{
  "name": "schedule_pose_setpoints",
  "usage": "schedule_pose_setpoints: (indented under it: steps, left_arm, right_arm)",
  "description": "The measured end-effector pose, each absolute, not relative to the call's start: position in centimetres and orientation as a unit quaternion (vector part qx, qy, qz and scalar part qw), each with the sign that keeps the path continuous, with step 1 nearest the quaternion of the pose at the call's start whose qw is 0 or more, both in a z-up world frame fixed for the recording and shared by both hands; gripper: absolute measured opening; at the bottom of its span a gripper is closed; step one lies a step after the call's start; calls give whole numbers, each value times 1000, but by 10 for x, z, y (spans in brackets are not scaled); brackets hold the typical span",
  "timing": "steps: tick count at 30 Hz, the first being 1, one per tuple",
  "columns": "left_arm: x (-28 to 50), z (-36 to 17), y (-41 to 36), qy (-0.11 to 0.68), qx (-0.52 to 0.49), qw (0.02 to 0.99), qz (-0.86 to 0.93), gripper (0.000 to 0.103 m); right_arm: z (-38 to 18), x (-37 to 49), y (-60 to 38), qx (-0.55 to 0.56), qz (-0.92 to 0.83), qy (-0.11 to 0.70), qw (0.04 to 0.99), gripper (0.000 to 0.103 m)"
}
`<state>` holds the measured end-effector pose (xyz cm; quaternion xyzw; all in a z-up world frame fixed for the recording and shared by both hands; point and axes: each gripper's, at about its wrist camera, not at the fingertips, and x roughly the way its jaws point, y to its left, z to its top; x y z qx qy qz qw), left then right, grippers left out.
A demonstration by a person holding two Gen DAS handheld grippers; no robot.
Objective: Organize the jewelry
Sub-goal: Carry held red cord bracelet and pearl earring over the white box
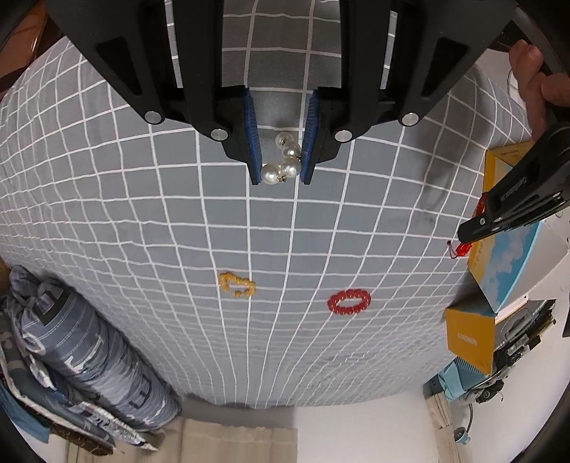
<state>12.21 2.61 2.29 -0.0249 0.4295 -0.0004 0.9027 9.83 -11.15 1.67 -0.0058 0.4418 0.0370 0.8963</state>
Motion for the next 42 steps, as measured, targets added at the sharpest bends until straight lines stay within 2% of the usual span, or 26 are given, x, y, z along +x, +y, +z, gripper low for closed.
schedule_pose_setpoints:
  steps: [25, 42]
  left_arm:
    - [64, 95, 40, 365, -16, 931, 3, 4]
    - [36, 116, 128, 349, -44, 933, 79, 4]
  right_arm:
    - [82, 82, -85, -10, 43, 375, 926, 21]
    - [94, 102, 0, -33, 96, 373, 922, 21]
